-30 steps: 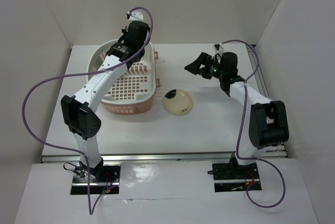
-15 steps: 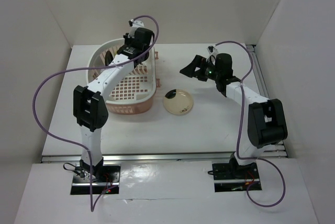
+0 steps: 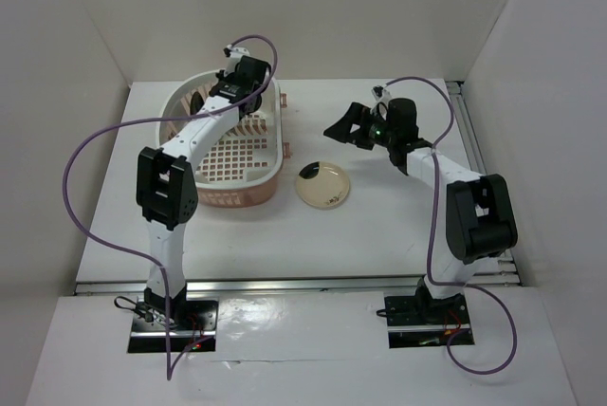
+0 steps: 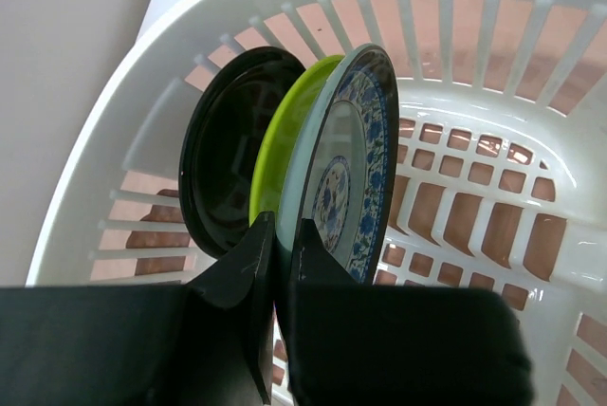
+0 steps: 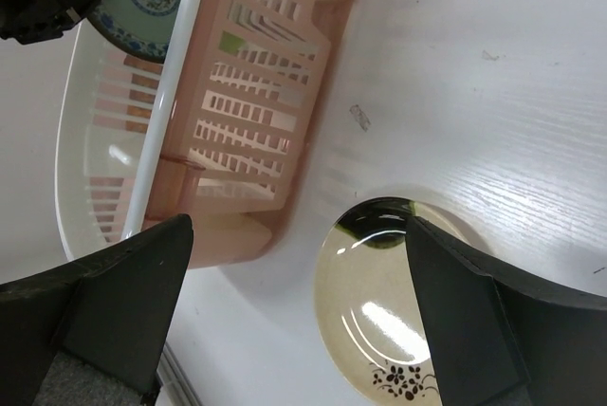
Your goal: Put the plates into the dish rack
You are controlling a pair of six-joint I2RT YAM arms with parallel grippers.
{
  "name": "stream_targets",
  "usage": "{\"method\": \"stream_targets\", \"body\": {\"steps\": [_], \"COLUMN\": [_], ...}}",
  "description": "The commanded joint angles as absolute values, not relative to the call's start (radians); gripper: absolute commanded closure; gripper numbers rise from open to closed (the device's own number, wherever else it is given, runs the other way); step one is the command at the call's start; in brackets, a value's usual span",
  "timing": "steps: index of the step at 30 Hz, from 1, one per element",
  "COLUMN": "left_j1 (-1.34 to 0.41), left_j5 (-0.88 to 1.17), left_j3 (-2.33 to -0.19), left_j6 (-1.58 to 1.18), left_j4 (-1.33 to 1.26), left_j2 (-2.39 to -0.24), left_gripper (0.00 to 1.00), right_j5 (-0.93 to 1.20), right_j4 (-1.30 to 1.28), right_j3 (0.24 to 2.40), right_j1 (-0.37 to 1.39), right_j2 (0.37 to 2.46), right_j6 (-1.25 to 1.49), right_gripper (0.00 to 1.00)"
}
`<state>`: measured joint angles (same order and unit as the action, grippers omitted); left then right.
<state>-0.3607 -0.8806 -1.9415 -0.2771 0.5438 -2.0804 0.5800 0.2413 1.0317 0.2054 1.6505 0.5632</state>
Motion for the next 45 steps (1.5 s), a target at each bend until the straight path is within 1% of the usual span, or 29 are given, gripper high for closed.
{"method": "stream_targets", "body": {"steps": [1,13,19,25,35,38,39,40,41,43,44,45], "left_j1": [-0.353,-0.315,-0.314,-0.314,-0.314,-0.314,-0.314,-0.314,-0.314,-0.305,-0.305,-0.305], "left_j5": [-0.862,-0.779,-0.779,-0.724,-0.715,-0.715,-0.706,-0.706,-0.706,-0.706,-0.706,-0.706], "left_j3": [-1.968,-1.968,-1.948,-1.957,-1.945,-1.945,-1.945,-1.945,-1.945,-1.945,-1.945,-1.945], "left_j6": [-0.317,-0.279,-0.261,-0.238,-0.229,-0.229,-0.229,-0.229,-0.229,-0.238,-0.238,-0.247], "left_j4": [0.529,0.511,0.491,0.491,0.491,0.491,0.491,0.491,0.491,0.491,0.491,0.491], "left_j2": [-2.088,-2.118,-2.118,-2.128,-2.137,-2.146,-2.146,-2.146,-2.146,-2.146,-2.146,-2.146], "left_gripper": [1.00,1.00,1.00,1.00,1.00,0.98,0.94,0.92,0.92,0.87,0.87,0.85], "right_j5": [0.589,0.607,0.617,0.617,0.626,0.626,0.635,0.635,0.635,0.635,0.635,0.635], "right_j4": [0.249,0.249,0.259,0.259,0.268,0.268,0.268,0.268,0.268,0.268,0.268,0.268], "right_j3": [1.083,1.092,1.092,1.092,1.092,1.092,1.092,1.092,1.092,1.092,1.092,1.092], "right_j1": [0.215,0.215,0.215,0.215,0.215,0.215,0.215,0.215,0.215,0.215,0.215,0.215], "right_j2": [1.655,1.655,1.664,1.664,1.664,1.664,1.664,1.664,1.664,1.664,1.664,1.664], "right_j6": [0.546,0.546,0.555,0.555,0.555,0.555,0.555,0.555,0.555,0.555,0.555,0.555], "right_gripper": [0.00,0.00,0.00,0.00,0.00,0.00,0.00,0.00,0.00,0.00,0.00,0.00]}}
